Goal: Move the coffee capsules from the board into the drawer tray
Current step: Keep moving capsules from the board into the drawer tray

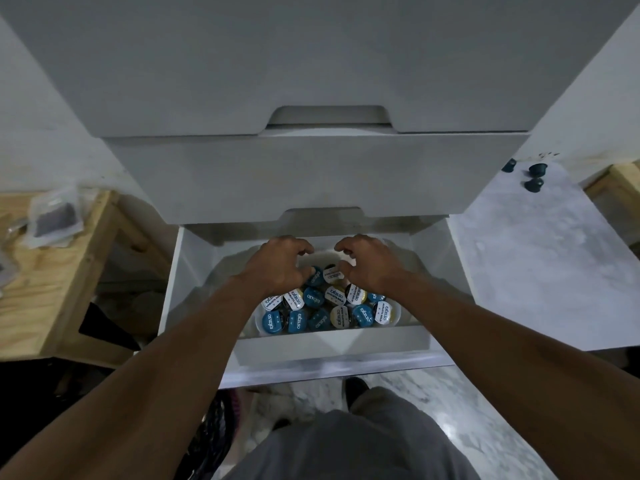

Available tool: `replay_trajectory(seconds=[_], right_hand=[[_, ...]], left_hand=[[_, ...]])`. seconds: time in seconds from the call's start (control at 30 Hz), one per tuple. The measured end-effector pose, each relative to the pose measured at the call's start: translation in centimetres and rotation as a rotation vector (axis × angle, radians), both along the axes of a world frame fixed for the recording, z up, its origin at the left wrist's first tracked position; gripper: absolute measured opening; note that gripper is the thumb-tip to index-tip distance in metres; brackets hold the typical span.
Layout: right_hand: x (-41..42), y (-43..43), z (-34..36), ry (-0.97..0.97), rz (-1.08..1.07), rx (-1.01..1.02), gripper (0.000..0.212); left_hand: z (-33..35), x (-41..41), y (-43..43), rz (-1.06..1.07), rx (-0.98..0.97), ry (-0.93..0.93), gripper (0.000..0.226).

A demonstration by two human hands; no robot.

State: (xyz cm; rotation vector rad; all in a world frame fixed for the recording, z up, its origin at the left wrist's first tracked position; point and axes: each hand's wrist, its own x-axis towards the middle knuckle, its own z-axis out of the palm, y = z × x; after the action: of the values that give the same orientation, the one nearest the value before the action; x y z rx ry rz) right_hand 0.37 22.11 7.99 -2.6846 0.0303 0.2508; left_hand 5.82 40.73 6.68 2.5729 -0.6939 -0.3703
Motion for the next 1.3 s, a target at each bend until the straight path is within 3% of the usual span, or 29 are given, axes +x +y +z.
replay_trajectory(seconds=[0.07, 0.3, 0.57, 0.73, 1.0, 1.3], right_hand=[[-0.7, -0.4, 1.3, -0.038, -0.029, -0.111, 0.040], [-3.8, -2.1, 4.2, -0.242, -0.243, -0.210, 0.034], [-9.2, -9.4, 7.5, -0.371, -0.379, -0.269, 0.036], [-13.5, -16.2, 8.7, -0.385, -0.374, -0.268, 0.034], [-20.1, -26.6, 9.7, -0.395, -0.329, -0.238, 0.044], [-19.7, -32.9, 8.7, -0.402, -0.292, -0.196, 0.042]], left_hand=[[0.9, -0.3, -0.4, -0.003, 0.022, -0.084, 0.043], [4.4, -2.6, -3.2, -0.077, 0.109, -0.397, 0.037], [8.1, -7.1, -10.1, -0.163, 0.039, -0.603, 0.028], [10.3, -10.7, -17.2, -0.153, 0.005, -0.688, 0.021], [11.0, -17.0, -27.5, -0.078, 0.003, -0.699, 0.030], [10.5, -16.6, -33.5, -0.015, 0.057, -0.728, 0.019]])
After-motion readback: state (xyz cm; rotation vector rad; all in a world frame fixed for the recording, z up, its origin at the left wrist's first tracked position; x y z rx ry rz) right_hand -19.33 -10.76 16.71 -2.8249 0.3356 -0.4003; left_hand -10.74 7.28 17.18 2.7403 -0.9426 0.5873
